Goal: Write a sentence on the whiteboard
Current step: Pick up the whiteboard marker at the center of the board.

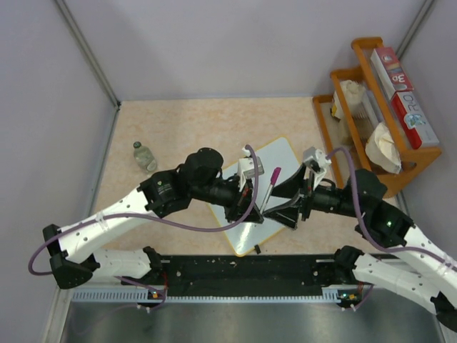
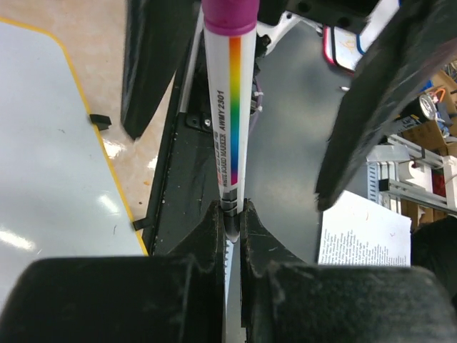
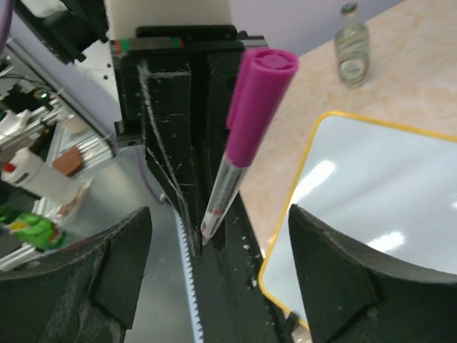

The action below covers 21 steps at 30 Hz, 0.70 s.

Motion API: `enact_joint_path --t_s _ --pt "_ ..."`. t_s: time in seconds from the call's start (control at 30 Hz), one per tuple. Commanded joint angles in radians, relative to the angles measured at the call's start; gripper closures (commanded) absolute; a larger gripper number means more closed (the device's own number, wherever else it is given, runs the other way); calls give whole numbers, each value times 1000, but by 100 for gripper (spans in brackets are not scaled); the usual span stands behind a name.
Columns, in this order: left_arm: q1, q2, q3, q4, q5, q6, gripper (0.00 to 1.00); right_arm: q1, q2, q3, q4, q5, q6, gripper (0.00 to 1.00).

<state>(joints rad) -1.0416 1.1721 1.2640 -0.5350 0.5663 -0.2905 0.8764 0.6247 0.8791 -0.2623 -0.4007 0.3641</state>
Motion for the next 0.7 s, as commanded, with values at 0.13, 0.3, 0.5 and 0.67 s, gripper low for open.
enact_joint_path --t_s 0.13,0.3,0.5,0.67 --pt "-3 -80 -21 47 156 37 100 -42 49 1 112 -282 61 48" --pt "-9 -63 -25 49 184 42 100 -43 55 -48 195 -293 125 50" --pt "-12 -52 -34 56 188 42 100 -43 52 -66 290 -346 173 51" --pt "-26 -26 -31 61 205 42 100 -43 70 -77 336 -371 208 60"
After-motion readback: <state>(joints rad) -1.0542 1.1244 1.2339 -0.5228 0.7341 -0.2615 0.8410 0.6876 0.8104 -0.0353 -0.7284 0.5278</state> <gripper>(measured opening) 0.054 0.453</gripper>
